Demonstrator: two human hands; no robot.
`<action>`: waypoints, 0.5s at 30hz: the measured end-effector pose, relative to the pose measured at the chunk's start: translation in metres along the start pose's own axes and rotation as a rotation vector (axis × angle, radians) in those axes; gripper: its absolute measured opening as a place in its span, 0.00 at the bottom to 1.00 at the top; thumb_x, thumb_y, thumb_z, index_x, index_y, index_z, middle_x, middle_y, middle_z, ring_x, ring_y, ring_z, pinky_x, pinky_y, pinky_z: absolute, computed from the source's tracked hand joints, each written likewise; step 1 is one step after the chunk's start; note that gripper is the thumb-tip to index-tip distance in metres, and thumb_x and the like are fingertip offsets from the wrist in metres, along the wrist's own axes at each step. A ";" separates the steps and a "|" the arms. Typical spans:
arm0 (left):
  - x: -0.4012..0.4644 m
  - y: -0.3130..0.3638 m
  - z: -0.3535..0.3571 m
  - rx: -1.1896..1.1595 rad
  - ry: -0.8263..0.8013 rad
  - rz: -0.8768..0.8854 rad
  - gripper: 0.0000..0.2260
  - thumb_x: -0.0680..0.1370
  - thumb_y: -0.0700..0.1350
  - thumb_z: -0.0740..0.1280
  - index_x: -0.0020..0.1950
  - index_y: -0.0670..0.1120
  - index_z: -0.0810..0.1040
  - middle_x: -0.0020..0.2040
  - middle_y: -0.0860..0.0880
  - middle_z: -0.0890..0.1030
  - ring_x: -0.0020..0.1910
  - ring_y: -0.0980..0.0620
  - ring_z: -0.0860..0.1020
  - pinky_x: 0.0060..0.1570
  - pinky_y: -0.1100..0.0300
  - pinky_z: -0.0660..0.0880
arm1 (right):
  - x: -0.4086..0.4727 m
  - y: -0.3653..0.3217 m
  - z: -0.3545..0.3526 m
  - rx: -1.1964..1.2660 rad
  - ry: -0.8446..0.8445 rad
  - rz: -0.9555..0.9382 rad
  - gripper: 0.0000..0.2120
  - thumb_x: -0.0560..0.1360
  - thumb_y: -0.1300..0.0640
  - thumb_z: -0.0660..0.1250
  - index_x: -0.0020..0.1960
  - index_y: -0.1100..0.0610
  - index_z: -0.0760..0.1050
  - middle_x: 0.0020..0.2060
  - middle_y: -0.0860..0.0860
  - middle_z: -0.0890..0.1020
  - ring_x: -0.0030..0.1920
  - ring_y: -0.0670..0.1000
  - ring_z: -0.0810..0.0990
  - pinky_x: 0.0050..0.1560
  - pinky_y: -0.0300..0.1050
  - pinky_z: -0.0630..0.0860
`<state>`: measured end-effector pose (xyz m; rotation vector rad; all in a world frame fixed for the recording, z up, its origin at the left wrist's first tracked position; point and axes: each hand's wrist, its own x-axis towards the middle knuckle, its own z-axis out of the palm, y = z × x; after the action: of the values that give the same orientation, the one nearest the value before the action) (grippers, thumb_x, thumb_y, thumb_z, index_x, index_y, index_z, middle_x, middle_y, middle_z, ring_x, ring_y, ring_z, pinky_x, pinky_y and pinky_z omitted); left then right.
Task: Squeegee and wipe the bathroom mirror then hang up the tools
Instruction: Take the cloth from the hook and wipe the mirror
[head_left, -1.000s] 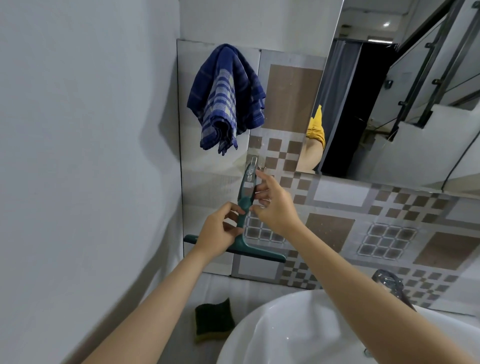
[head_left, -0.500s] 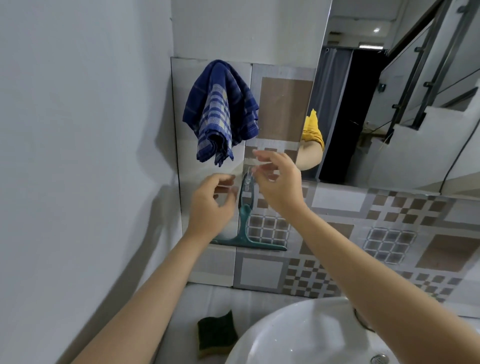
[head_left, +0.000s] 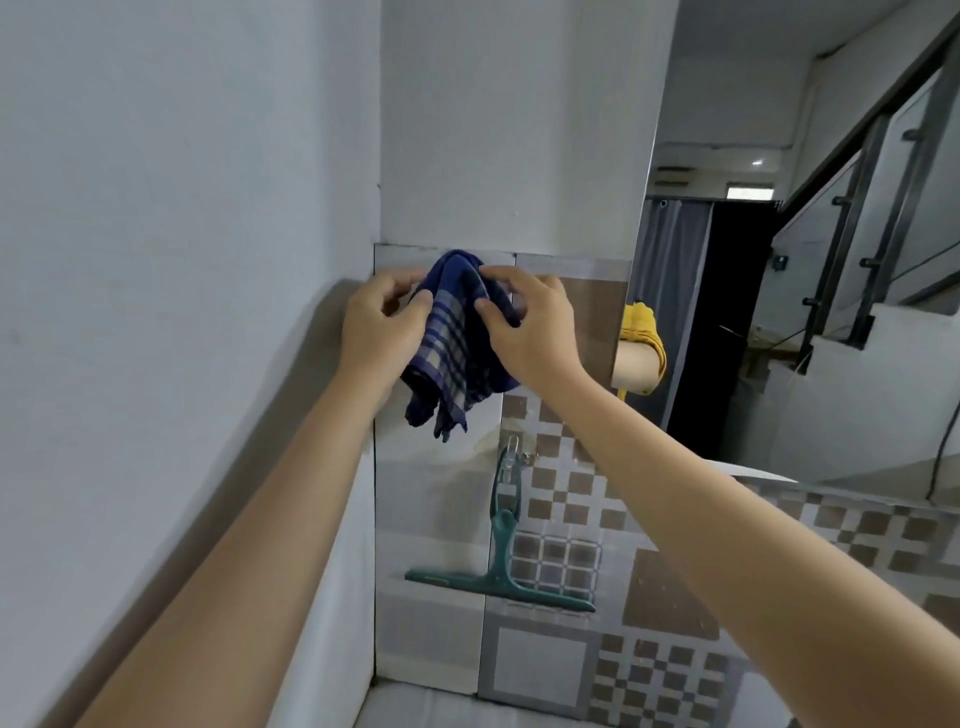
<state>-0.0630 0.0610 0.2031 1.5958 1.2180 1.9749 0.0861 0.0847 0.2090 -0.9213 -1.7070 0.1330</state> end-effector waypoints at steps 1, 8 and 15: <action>0.002 0.003 0.002 -0.037 -0.046 -0.035 0.08 0.76 0.43 0.65 0.53 0.52 0.78 0.52 0.51 0.81 0.53 0.52 0.79 0.56 0.52 0.77 | 0.001 -0.002 0.002 0.018 -0.007 -0.003 0.15 0.77 0.55 0.68 0.63 0.49 0.76 0.51 0.52 0.76 0.46 0.48 0.74 0.44 0.31 0.70; 0.013 0.018 0.004 -0.220 -0.115 -0.213 0.08 0.78 0.43 0.64 0.52 0.48 0.81 0.46 0.48 0.82 0.44 0.52 0.81 0.38 0.62 0.79 | 0.010 -0.007 0.006 0.148 -0.035 0.072 0.14 0.75 0.59 0.69 0.60 0.50 0.79 0.46 0.45 0.79 0.46 0.48 0.77 0.46 0.38 0.73; 0.012 0.036 -0.004 -0.227 -0.178 -0.192 0.08 0.78 0.48 0.63 0.51 0.55 0.81 0.47 0.52 0.83 0.43 0.54 0.80 0.37 0.63 0.74 | 0.023 -0.030 -0.001 0.291 -0.030 0.014 0.15 0.75 0.64 0.68 0.60 0.53 0.79 0.55 0.48 0.81 0.55 0.48 0.79 0.59 0.46 0.77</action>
<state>-0.0617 0.0472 0.2386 1.4485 0.9985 1.7425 0.0704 0.0785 0.2427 -0.7176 -1.6553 0.3954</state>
